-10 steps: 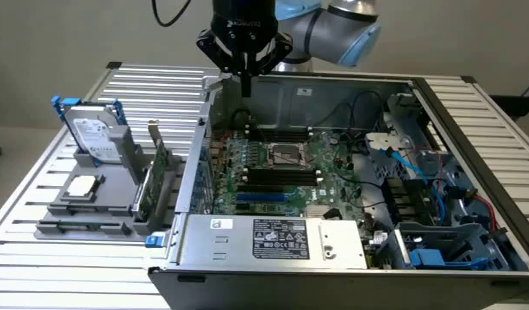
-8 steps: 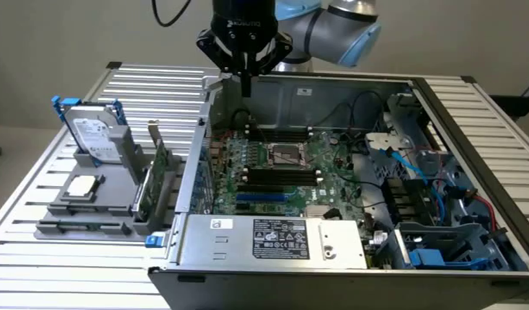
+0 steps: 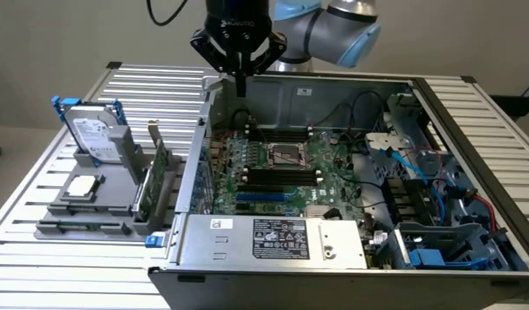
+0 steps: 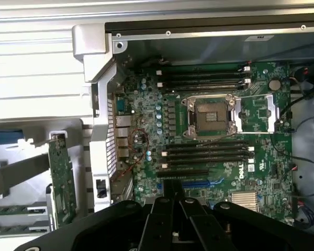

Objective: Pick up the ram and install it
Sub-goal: 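Reach for the ram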

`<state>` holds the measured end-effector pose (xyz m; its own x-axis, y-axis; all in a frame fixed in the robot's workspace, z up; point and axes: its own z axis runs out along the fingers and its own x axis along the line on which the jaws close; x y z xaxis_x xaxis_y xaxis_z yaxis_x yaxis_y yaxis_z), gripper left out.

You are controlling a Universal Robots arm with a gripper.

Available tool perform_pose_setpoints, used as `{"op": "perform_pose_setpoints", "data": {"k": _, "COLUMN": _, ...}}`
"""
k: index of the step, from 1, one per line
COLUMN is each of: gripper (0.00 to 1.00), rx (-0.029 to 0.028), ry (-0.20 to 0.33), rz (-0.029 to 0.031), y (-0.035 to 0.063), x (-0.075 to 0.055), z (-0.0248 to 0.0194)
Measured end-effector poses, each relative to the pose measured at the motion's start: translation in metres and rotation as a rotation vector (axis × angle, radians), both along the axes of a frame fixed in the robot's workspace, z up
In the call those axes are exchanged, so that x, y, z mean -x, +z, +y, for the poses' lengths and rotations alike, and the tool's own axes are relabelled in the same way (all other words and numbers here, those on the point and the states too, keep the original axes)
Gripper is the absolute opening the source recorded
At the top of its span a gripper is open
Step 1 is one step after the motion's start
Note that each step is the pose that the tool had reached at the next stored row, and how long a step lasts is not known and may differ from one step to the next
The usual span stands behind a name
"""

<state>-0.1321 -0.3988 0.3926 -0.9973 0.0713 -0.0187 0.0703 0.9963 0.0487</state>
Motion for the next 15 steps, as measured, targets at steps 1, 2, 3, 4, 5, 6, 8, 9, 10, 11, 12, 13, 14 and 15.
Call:
{"op": "perform_pose_setpoints", "data": {"k": 1, "gripper": 0.11, "rx": 0.0000, "ry": 0.000, "rz": 0.0004, "y": -0.0001, "x": 0.005, "z": 0.0000}}
{"op": "perform_pose_setpoints", "data": {"k": 2, "gripper": 0.11, "rx": -0.0001, "ry": 0.000, "rz": 0.0026, "y": -0.0005, "x": 0.009, "z": 0.0000}}
{"op": "perform_pose_setpoints", "data": {"k": 3, "gripper": 0.11, "rx": -0.0001, "ry": 0.000, "rz": 0.0058, "y": -0.0011, "x": 0.014, "z": 0.0000}}
{"op": "perform_pose_setpoints", "data": {"k": 4, "gripper": 0.11, "rx": -0.0001, "ry": 0.000, "rz": 0.0084, "y": -0.0017, "x": 0.018, "z": -0.0001}}
{"op": "perform_pose_setpoints", "data": {"k": 5, "gripper": 0.11, "rx": -0.0001, "ry": 0.000, "rz": 0.0096, "y": -0.0023, "x": 0.022, "z": -0.0001}}
{"op": "perform_pose_setpoints", "data": {"k": 6, "gripper": 0.11, "rx": 0.0006, "ry": 0.000, "rz": 0.0102, "y": -0.0032, "x": 0.027, "z": -0.0001}}
{"op": "perform_pose_setpoints", "data": {"k": 8, "gripper": 0.11, "rx": 0.0020, "ry": 0.000, "rz": 0.0107, "y": -0.0052, "x": 0.036, "z": -0.0001}}
{"op": "perform_pose_setpoints", "data": {"k": 9, "gripper": 0.11, "rx": 0.0025, "ry": 0.000, "rz": 0.0108, "y": -0.0063, "x": 0.040, "z": -0.0001}}
{"op": "perform_pose_setpoints", "data": {"k": 10, "gripper": 0.11, "rx": 0.0029, "ry": 0.000, "rz": 0.0109, "y": -0.0074, "x": 0.045, "z": -0.0001}}
{"op": "perform_pose_setpoints", "data": {"k": 11, "gripper": 0.11, "rx": 0.0034, "ry": 0.001, "rz": 0.0111, "y": -0.0084, "x": 0.049, "z": -0.0001}}
{"op": "perform_pose_setpoints", "data": {"k": 12, "gripper": 0.11, "rx": 0.0039, "ry": 0.001, "rz": 0.0114, "y": -0.0095, "x": 0.053, "z": -0.0001}}
{"op": "perform_pose_setpoints", "data": {"k": 13, "gripper": 0.11, "rx": 0.0044, "ry": 0.001, "rz": 0.0118, "y": -0.0105, "x": 0.056, "z": -0.0001}}
{"op": "perform_pose_setpoints", "data": {"k": 14, "gripper": 0.11, "rx": 0.0050, "ry": 0.001, "rz": 0.0122, "y": -0.0114, "x": 0.060, "z": -0.0001}}
{"op": "perform_pose_setpoints", "data": {"k": 15, "gripper": 0.11, "rx": 0.0054, "ry": 0.001, "rz": 0.0126, "y": -0.0125, "x": 0.064, "z": -0.0001}}
